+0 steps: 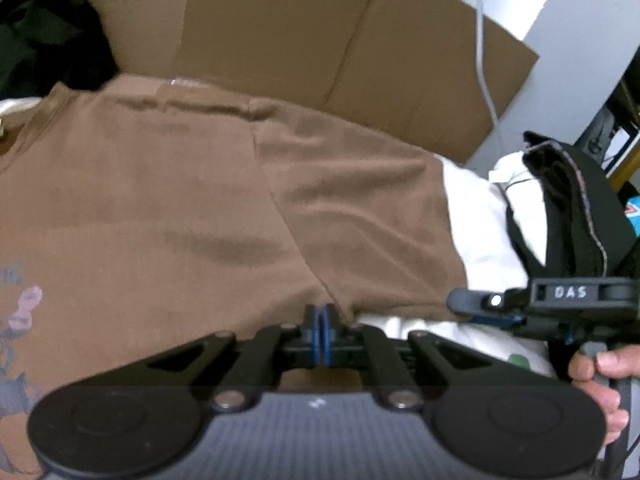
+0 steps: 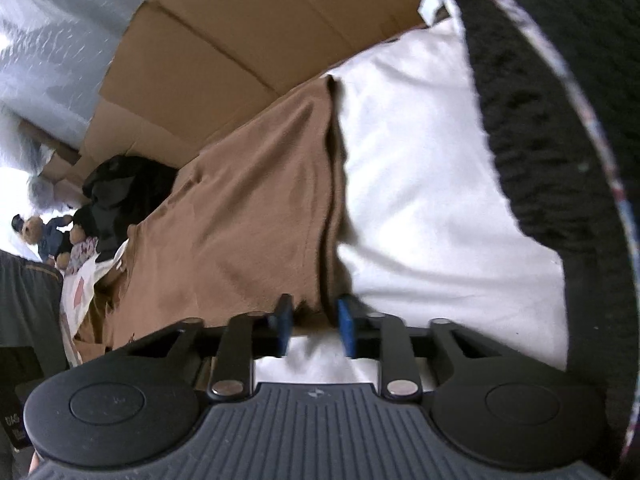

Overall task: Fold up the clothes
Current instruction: 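Grasp the other sleeve with the right tool and lift it toward the shirt center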

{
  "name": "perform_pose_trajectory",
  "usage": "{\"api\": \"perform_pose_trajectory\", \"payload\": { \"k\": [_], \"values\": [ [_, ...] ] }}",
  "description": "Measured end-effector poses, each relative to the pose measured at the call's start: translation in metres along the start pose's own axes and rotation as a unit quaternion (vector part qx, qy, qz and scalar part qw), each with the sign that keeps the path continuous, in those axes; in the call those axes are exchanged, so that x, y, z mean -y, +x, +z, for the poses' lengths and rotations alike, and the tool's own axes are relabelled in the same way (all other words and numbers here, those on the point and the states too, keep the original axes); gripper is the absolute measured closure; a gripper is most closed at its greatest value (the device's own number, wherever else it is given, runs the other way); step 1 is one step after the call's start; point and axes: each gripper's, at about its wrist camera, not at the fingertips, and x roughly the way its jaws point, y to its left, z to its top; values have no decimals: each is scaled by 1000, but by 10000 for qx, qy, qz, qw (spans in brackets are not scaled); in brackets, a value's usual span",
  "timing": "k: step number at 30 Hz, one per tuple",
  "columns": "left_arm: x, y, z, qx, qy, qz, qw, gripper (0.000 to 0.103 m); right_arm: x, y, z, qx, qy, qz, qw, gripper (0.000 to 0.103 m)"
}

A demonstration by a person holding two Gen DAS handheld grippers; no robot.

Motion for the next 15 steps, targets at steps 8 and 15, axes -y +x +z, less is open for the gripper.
{"api": "perform_pose_trajectory", "payload": {
  "k": [8,15],
  "values": [
    [-11,22,-2,-238,-497,-73,9985,101,-6,-15,4,303,-37,333,9990,96],
    [-16,28,-2,-181,-728,-142,9971,102,-29,-27,7,604,-493,646,9949,96]
  ]
}}
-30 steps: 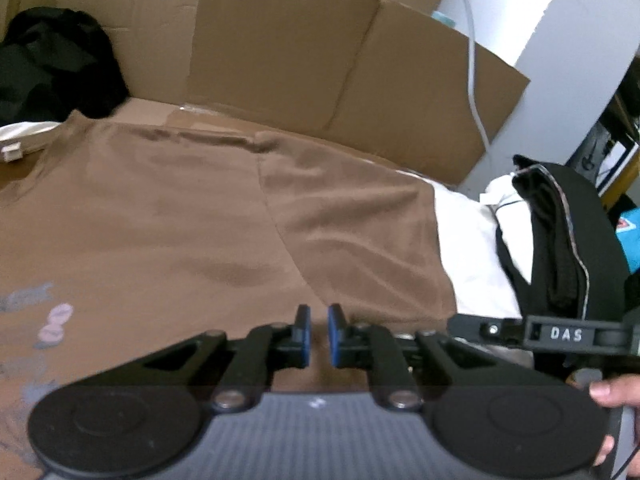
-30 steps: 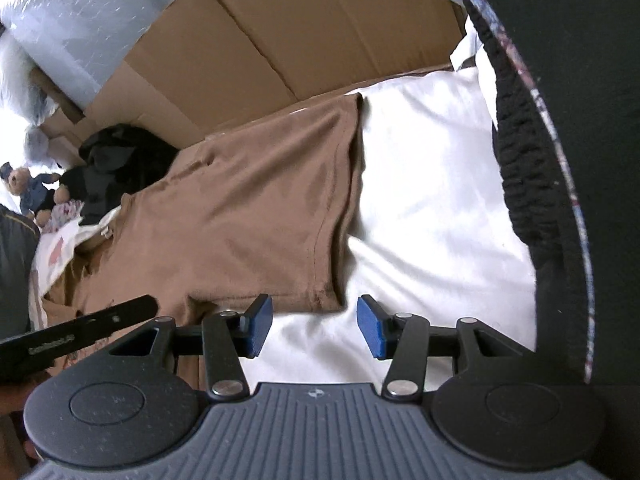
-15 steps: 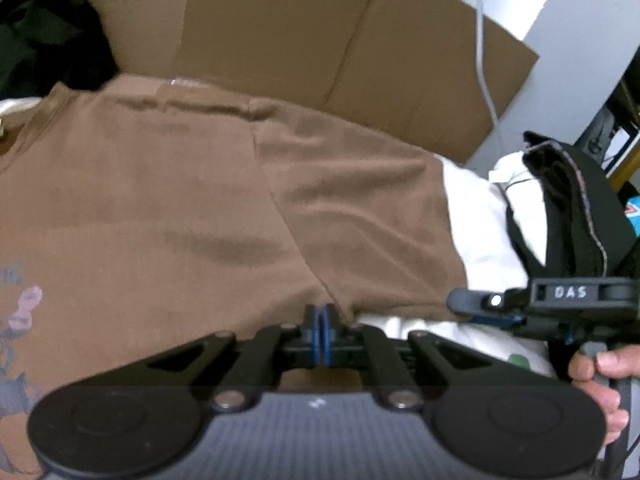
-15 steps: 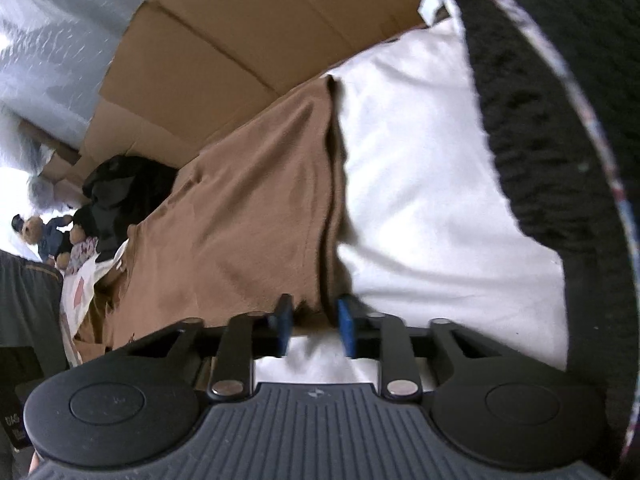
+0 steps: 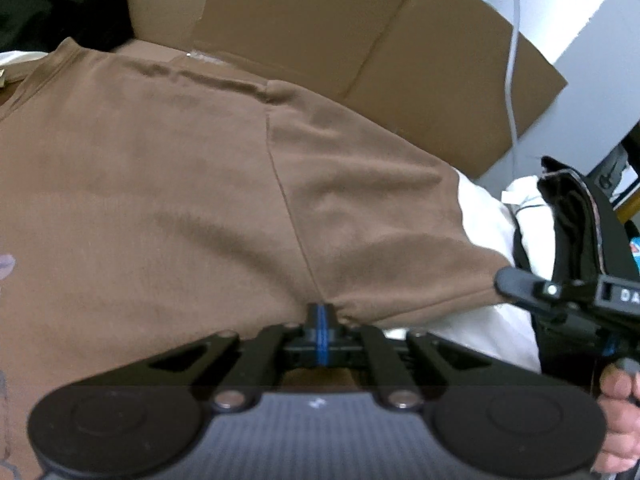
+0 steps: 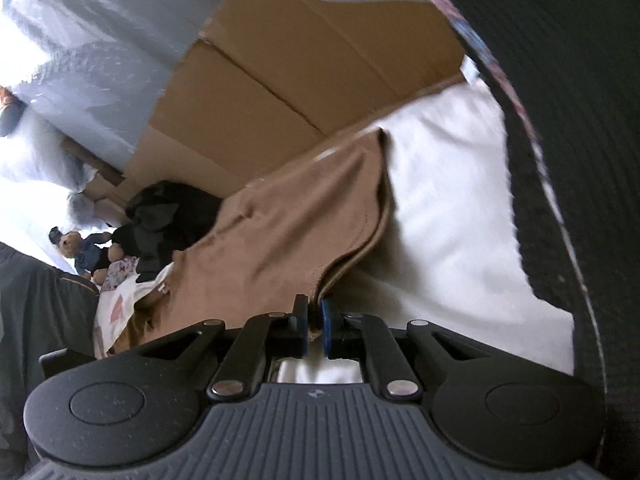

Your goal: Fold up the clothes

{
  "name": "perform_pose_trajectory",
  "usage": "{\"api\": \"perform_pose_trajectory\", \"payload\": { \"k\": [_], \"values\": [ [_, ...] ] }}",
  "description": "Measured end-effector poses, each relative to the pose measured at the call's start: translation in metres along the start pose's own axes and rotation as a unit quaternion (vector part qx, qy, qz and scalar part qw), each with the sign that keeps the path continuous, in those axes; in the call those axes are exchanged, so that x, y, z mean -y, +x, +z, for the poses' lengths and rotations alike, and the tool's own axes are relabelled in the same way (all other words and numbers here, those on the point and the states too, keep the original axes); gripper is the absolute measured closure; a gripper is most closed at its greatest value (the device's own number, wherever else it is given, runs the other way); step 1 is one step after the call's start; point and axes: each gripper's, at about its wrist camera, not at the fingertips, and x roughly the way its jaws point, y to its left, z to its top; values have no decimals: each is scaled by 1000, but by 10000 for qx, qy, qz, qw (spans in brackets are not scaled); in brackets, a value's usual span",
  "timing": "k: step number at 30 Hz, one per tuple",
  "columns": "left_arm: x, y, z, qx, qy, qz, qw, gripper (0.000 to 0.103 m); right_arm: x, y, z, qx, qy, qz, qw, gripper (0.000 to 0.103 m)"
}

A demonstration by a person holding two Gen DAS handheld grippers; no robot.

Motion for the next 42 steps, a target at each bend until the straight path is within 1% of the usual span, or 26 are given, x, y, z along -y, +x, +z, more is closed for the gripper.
{"api": "perform_pose_trajectory", "payload": {
  "k": [5,9,14,23,25,31,36,40,42],
  "values": [
    [-1,0,0,24,-101,-27,9999,102,-24,-2,4,180,-316,511,9980,96],
    [0,1,-1,45,-177,-16,9998,102,-33,-3,7,204,-345,680,9969,96],
    [-6,4,-4,104,-313,-138,9994,101,-43,-7,9,221,-376,841,9955,97],
    [-11,10,-6,195,-615,-364,9972,101,-61,-1,3,158,-510,988,9937,97],
    [-10,8,-7,213,-672,-396,9967,103,-63,1,2,152,-546,1026,9931,97],
    [-6,3,-22,310,-890,-692,9931,103,-64,0,2,182,-605,1085,9921,97],
    [-6,11,-26,277,-1016,-706,9919,103,-61,0,4,171,-578,1093,9922,97],
    [-5,15,-24,262,-1048,-706,9916,103,-67,4,-2,12,-651,1222,9904,97],
    [-6,15,-24,242,-1108,-765,9906,103,-70,7,-7,-59,-711,1259,9895,97]
  ]
}}
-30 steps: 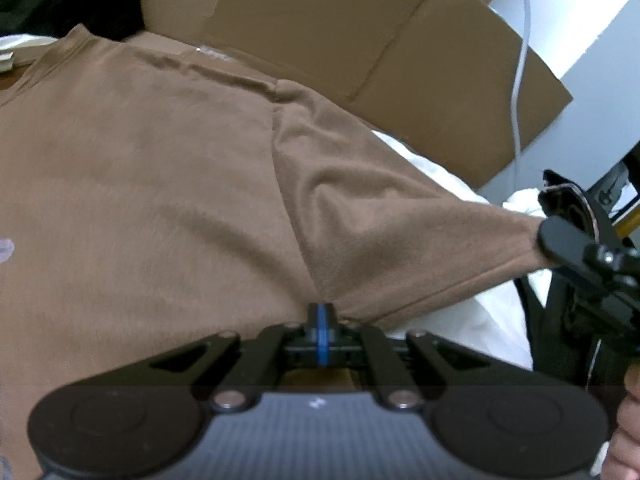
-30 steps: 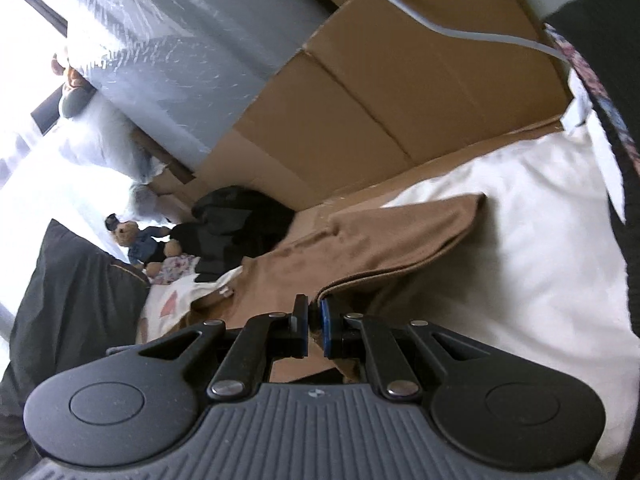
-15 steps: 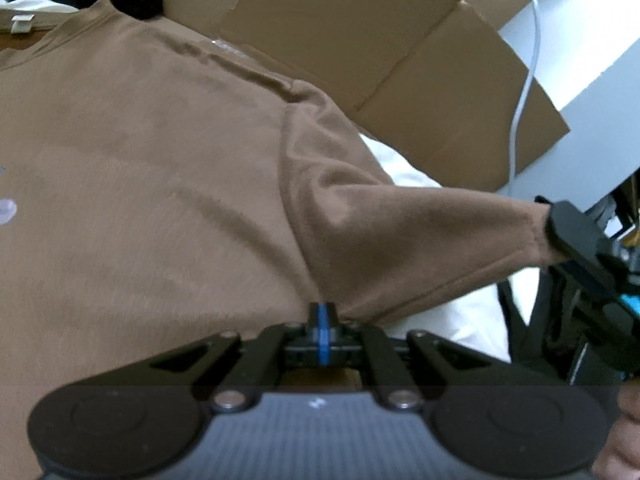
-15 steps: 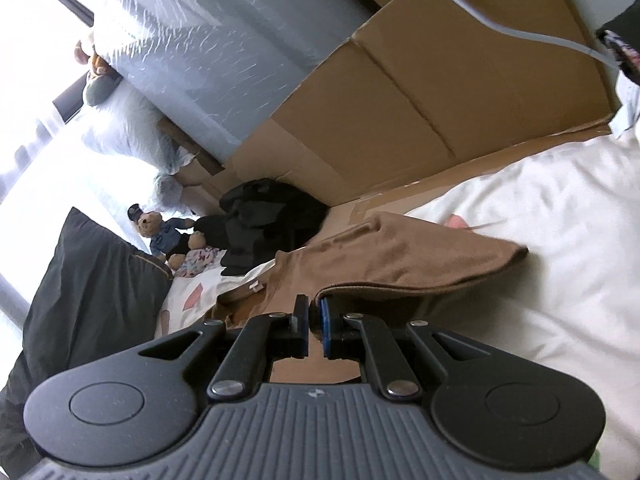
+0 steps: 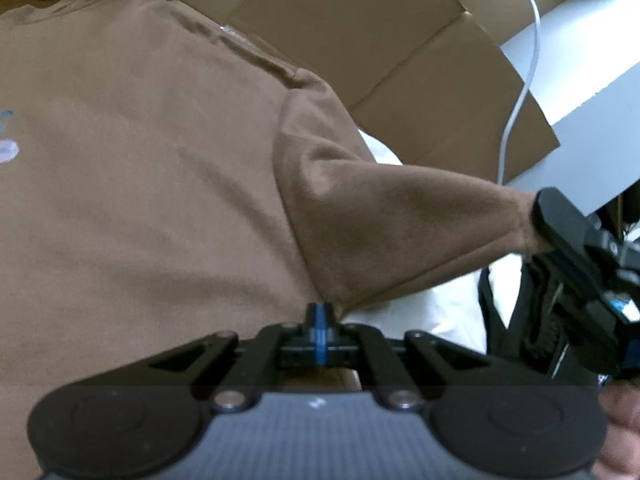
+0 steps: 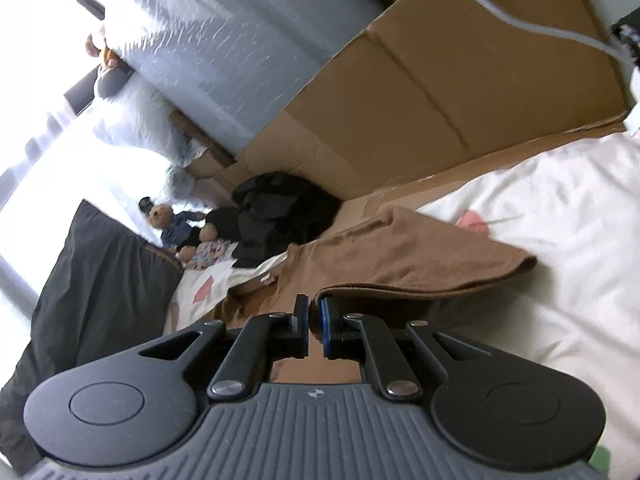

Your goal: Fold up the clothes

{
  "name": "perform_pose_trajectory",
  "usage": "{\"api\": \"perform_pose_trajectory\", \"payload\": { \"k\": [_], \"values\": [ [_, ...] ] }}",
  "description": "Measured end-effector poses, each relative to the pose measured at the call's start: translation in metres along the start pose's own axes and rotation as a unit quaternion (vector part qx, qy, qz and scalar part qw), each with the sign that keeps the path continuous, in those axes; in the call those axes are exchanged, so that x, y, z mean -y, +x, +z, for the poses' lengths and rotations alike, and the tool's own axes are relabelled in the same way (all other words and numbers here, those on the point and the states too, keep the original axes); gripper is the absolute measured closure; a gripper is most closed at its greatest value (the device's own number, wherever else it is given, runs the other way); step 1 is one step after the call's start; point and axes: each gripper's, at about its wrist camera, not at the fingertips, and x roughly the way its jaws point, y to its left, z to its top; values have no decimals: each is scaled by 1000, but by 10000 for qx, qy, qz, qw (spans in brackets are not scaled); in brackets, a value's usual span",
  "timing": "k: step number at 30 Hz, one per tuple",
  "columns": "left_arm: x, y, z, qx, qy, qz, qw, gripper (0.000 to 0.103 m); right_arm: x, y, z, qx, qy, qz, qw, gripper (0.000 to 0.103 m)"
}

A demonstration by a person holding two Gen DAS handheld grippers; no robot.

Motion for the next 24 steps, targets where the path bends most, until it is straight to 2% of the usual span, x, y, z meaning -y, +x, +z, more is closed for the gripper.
{"api": "perform_pose_trajectory", "payload": {
  "k": [4,9,14,16,17,18,20,24],
  "values": [
    [-10,-27,0,-17,136,-50,9999,94,-4,8,-9,-205,-117,78,9997,97],
    [-30,-65,-6,129,28,138,9998,94,-7,20,-20,-457,-334,-65,9984,96],
    [-49,-86,-11,260,-224,332,9989,94,-10,40,-42,-983,-622,-348,9926,94],
    [-52,-93,-7,277,-256,364,9986,94,-13,45,-50,-1211,-730,-467,9888,91],
    [-51,-95,-5,282,-250,414,9984,94,-13,46,-51,-1260,-755,-466,9881,82],
    [-50,-96,-4,280,-241,433,9984,94,-14,47,-53,-1311,-780,-461,9872,68],
    [-50,-97,-1,273,-219,460,9983,94,-16,47,-54,-1453,-777,-390,9856,55],
    [-47,-104,0,283,-141,518,9982,94,-17,46,-54,-1736,-711,-269,9819,50]
  ]
}}
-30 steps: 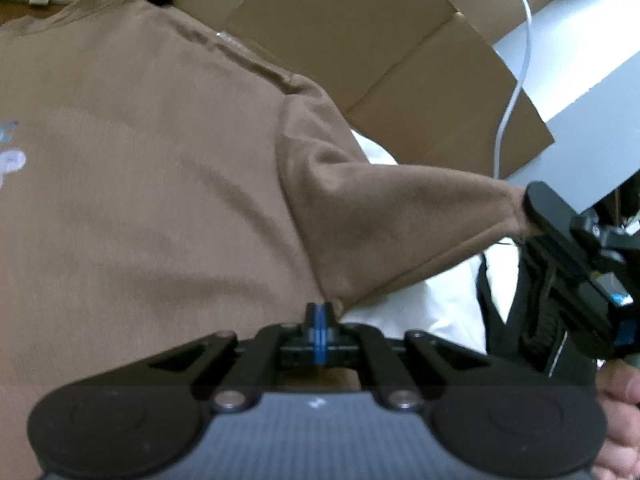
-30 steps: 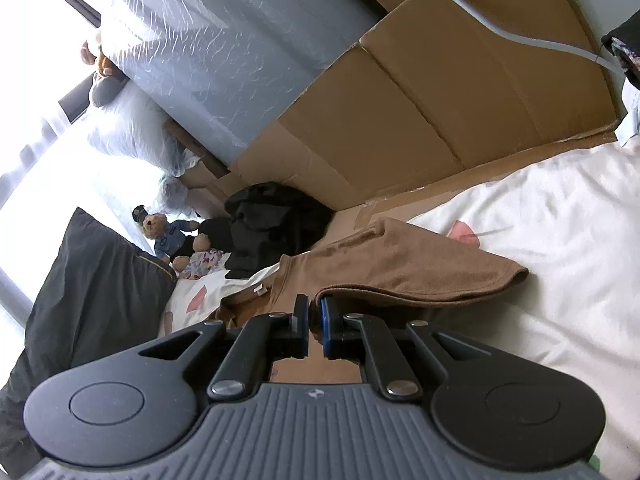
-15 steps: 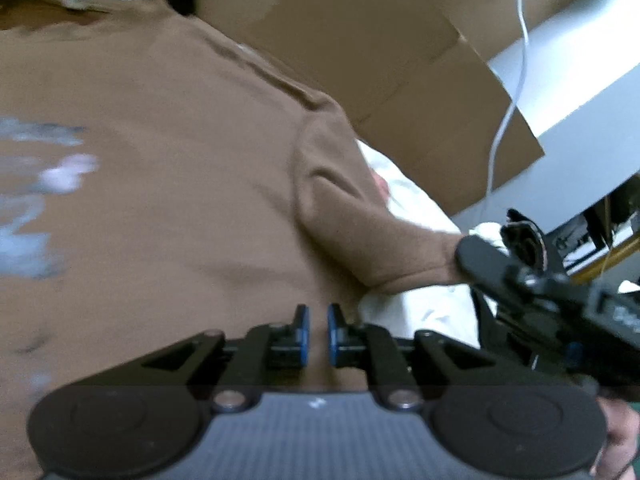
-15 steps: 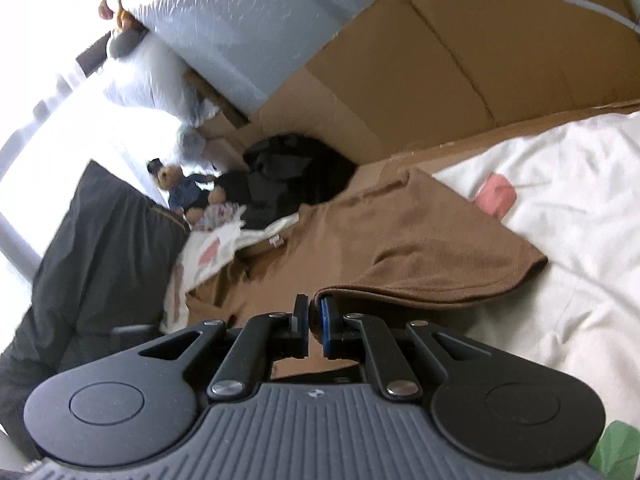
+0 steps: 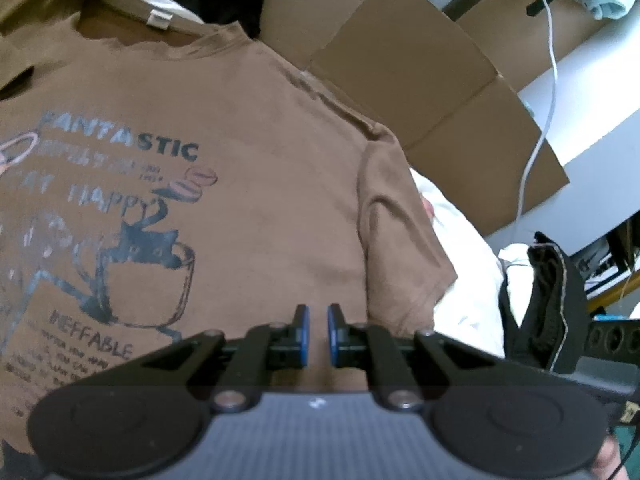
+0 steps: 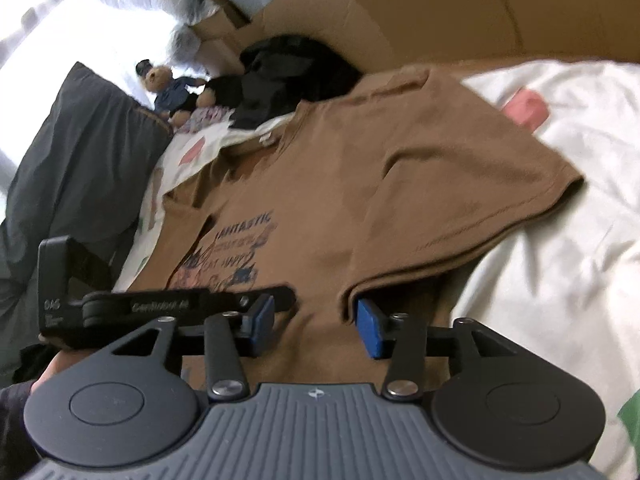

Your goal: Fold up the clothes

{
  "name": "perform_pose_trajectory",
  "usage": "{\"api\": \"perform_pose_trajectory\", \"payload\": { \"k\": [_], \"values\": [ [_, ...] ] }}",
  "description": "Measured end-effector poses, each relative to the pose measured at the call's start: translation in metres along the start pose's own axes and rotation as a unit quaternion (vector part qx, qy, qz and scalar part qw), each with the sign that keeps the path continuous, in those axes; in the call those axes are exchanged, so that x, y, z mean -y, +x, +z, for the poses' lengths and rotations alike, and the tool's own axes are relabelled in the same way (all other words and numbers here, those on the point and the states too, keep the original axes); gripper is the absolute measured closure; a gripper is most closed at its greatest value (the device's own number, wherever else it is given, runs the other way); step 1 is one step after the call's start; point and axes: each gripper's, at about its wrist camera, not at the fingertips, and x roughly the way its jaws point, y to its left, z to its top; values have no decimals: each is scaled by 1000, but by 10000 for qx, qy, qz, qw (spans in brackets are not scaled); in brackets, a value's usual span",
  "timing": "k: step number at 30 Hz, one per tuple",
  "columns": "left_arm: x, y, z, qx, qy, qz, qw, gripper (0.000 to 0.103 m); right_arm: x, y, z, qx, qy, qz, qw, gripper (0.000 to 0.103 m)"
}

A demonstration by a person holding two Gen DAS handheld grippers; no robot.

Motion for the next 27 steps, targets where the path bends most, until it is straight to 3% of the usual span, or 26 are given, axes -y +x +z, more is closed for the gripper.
{"api": "perform_pose_trajectory", "payload": {
  "k": [5,9,15,22,27],
  "values": [
    [9,-6,3,47,94,63,9999,94,3,-14,6,14,-66,-54,10000,50],
    [18,-3,9,122,176,91,9997,94,18,-27,15,261,188,-126,9994,50],
    [29,7,26,270,198,52,9994,94,54,-49,28,808,569,-689,9927,50],
    [30,27,67,335,159,-65,9993,94,91,-55,41,1023,793,-1269,9834,50],
    [33,50,97,296,364,-138,9988,94,107,-48,44,1006,874,-1411,9810,51]
  ]
}}
